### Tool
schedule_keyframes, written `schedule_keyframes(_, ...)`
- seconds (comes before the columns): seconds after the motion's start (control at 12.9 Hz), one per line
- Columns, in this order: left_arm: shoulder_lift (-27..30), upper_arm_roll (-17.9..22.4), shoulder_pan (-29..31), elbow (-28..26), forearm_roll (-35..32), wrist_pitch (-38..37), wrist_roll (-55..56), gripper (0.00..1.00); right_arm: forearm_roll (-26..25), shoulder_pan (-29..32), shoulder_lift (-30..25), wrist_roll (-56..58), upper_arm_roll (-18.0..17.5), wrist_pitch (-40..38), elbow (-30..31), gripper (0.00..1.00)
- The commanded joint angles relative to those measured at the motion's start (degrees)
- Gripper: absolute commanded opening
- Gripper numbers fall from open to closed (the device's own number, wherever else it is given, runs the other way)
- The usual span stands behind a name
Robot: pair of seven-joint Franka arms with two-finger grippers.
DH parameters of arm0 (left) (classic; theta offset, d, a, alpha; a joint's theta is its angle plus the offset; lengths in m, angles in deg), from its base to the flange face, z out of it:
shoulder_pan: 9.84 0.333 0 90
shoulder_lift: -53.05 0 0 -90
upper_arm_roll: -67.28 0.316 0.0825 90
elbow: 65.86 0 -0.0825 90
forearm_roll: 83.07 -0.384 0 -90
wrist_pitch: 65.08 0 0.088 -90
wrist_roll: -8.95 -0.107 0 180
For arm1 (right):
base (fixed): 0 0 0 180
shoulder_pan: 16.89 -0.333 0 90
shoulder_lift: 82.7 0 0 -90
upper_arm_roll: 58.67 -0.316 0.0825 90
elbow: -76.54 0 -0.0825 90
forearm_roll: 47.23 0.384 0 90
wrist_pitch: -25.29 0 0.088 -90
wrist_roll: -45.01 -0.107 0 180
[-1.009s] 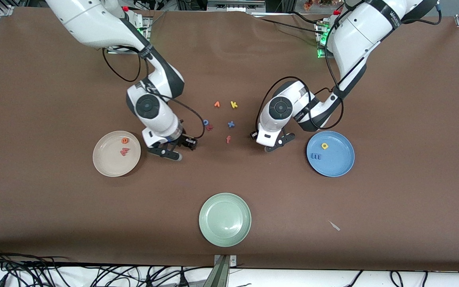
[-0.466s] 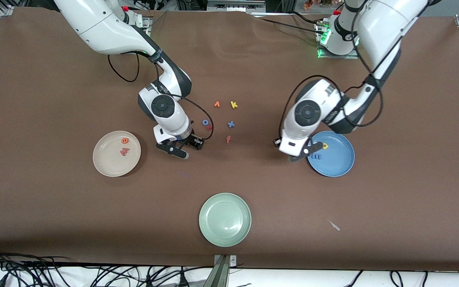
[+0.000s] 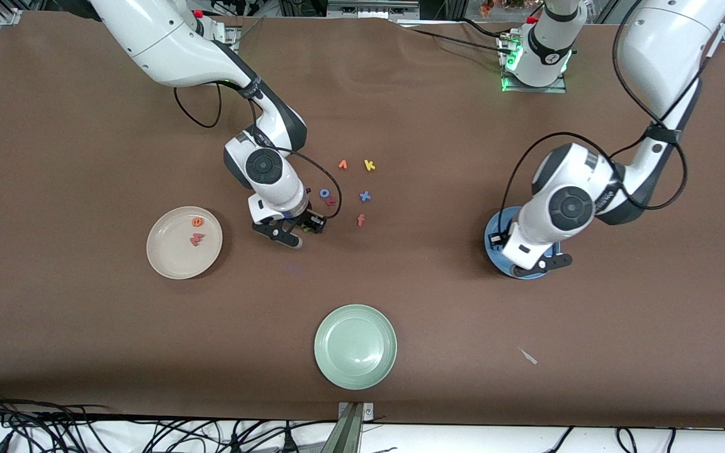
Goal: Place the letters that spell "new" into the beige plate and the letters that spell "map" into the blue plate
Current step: 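Place the p on the blue plate and the u on the white plate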
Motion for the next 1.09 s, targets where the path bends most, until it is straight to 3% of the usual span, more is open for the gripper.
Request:
schedule_keyframes(0.0, 1.4, -0.8, 2.8, -0.3, 0.1, -1.1, -6.8, 0.00, -2.1, -0.6, 0.1, -1.5, 1.0, 1.1, 0.7, 0.50)
schedule_keyframes(0.31, -0.7, -0.5, 7.8, -1.1, 0.1, -1.1, -17.8, 0.00, -3.7, -0.5, -0.4, -1.1, 1.5, 1.0, 1.5, 0.10)
schedule_keyframes(0.39, -1.8, -0.5, 8.6, -1.2, 0.1, -1.1, -19.8, 0.00, -3.7, -0.5, -0.8, -0.6, 1.5, 0.6, 1.5, 0.05)
schedule_keyframes(0.54, -3.9, -0.4, 8.7, -1.4, 0.0, -1.1, -21.3, 0.00, -3.1, 0.1, -4.0, 4.2, 3.1, -1.5, 1.5, 0.03)
schedule_keyframes(0.85, -6.6, -0.3, 8.2, -1.1, -0.9, -0.3, -21.3, 0.00, -2.5, 7.6, -11.0, 22.8, 3.1, -13.3, 2.3, 0.02)
schedule_keyframes(0.93, -6.7, -0.3, 7.9, -0.7, -1.0, -0.2, -21.3, 0.08, -2.5, 10.1, -12.6, 28.4, 3.1, -15.3, 3.1, 0.02)
schedule_keyframes(1.01, -6.6, -0.4, 7.9, -0.5, -1.1, 0.1, -21.3, 0.41, -2.5, 12.3, -14.1, 33.6, 3.1, -16.7, 4.1, 0.03)
